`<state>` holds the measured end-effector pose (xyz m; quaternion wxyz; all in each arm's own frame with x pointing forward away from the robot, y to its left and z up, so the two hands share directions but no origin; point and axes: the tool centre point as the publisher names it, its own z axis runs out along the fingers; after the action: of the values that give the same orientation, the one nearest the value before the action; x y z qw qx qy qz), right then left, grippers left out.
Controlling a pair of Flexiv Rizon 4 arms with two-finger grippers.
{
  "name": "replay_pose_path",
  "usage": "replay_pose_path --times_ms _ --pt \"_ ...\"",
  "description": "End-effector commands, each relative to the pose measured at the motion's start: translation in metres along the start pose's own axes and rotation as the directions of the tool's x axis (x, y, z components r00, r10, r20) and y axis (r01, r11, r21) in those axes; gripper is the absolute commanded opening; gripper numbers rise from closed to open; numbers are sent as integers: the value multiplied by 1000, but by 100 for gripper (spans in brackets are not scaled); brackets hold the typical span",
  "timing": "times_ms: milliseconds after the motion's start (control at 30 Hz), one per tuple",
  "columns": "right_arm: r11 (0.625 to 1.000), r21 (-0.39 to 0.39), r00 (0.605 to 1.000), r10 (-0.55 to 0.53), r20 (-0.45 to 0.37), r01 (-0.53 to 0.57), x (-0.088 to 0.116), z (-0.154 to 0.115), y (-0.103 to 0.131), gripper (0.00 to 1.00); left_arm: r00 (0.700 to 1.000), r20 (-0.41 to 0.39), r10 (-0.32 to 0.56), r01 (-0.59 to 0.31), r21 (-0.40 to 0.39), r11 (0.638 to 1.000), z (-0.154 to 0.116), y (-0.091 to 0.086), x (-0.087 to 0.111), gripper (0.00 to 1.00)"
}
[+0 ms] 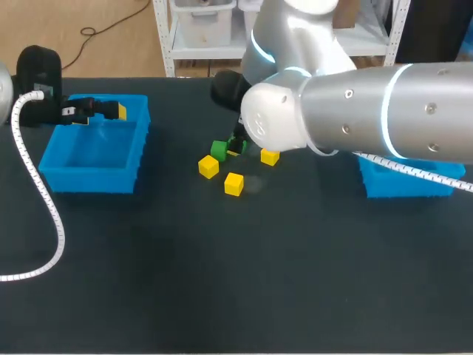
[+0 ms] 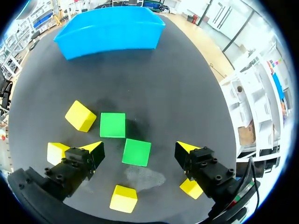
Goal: Put the green cubes in the right bin and the yellow cubes in the left bin.
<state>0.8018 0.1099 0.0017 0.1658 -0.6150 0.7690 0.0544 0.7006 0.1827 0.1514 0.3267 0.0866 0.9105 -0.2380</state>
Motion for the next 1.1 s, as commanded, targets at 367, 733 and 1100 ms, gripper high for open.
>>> replay_pose_path --times_ms 367,733,1100 --pt "1000 0 1000 17 0 -17 5 19 -5 0 1000 7 2 -2 10 1000 0 2 1 100" --pt "999 36 1000 3 5 -3 1 19 -10 0 1000 7 2 -2 10 1000 0 2 1 100" --pt "949 285 991 116 68 -130 9 -51 -37 0 1000 7 2 -2 10 1000 0 2 1 100"
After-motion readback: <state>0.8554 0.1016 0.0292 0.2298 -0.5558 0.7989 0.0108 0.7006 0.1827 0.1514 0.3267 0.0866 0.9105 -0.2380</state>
